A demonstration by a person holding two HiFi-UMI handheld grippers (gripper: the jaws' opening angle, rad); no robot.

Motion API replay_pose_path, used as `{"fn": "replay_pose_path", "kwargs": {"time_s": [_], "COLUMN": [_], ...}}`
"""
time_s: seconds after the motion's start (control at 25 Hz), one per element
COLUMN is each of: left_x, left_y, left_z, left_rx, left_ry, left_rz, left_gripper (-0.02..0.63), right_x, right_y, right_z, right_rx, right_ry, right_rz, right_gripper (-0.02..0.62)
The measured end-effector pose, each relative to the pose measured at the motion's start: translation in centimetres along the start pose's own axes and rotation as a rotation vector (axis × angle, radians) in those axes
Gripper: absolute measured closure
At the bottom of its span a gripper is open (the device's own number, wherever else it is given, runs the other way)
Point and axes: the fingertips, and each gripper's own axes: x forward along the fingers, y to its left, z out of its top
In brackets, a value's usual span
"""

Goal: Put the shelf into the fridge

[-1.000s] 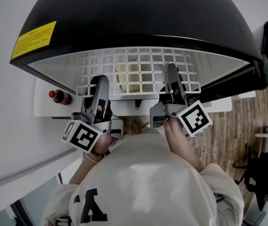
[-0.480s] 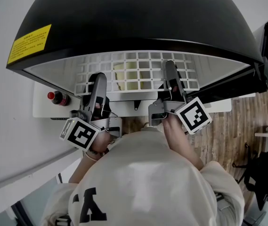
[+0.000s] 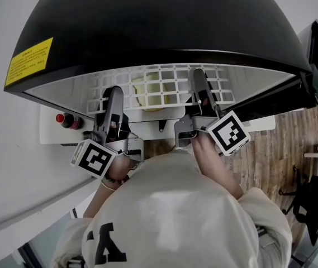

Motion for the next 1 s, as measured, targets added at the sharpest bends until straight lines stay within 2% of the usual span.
{"fn": "replay_pose_path", "kwargs": {"time_s": [0.24, 1.0], "left_x": [0.2, 1.6], "left_y": [0.2, 0.6], "left_z": [0.1, 0.2], "left_rx": [0.019, -0.032], "left_ry": [0.005, -0.010], "left_rz": [0.015, 0.000], "left_gripper": [0.445, 0.445], "right_x": [0.3, 1.6], "right_y": [0.0, -0.4], "right_z": [0.0, 0.3], "right_rx": [0.012, 0.012], "right_ry": [-0.001, 0.001], "right_rz": [0.005, 0.001], "right_gripper": [0.471, 0.477]}}
